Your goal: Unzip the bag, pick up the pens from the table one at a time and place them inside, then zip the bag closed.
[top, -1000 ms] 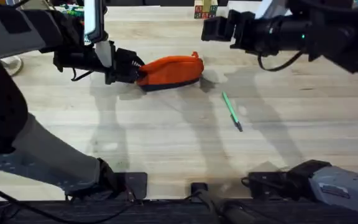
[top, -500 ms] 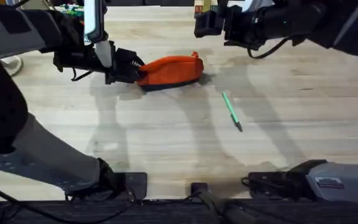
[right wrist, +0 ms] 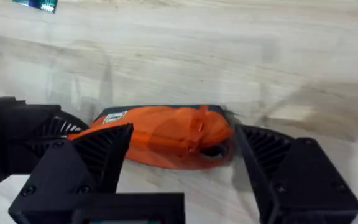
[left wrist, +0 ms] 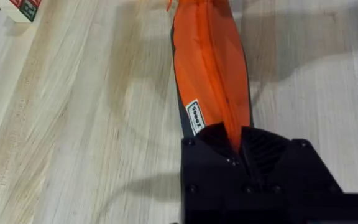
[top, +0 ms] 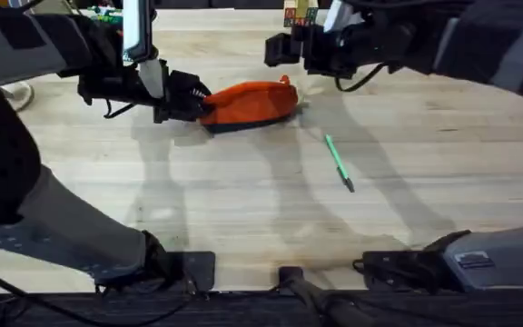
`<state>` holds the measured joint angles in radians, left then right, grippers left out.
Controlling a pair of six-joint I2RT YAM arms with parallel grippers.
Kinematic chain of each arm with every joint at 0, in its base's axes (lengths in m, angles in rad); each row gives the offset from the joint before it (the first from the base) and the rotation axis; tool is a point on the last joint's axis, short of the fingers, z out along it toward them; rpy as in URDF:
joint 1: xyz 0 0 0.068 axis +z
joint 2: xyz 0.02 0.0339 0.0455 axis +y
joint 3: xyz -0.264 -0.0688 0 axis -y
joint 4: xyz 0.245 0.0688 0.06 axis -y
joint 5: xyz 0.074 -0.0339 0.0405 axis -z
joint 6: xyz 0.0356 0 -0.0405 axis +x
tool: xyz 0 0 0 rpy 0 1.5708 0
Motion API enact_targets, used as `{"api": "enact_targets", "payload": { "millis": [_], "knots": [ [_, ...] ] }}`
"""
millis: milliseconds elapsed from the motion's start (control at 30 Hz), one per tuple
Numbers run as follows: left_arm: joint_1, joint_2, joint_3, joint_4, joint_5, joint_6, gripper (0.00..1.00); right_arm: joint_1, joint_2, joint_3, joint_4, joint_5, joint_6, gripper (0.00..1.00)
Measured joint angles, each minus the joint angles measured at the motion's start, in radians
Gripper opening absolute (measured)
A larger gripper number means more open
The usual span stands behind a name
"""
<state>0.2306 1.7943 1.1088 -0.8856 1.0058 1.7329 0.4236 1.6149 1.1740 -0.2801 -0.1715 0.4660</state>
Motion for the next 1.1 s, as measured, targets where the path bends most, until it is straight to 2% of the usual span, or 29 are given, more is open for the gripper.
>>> {"api": "enact_targets", "payload": {
  "millis": [500, 1100],
  "knots": [
    [0.000, 0.000, 0.000, 0.000, 0.000, 0.000, 0.042, 0.003, 0.124, 0.001, 0.071, 0.000, -0.002, 0.998],
    [0.000, 0.000, 0.000, 0.000, 0.000, 0.000, 0.042, 0.005, 0.126, 0.002, 0.078, 0.000, 0.006, 0.948]
  ]
}}
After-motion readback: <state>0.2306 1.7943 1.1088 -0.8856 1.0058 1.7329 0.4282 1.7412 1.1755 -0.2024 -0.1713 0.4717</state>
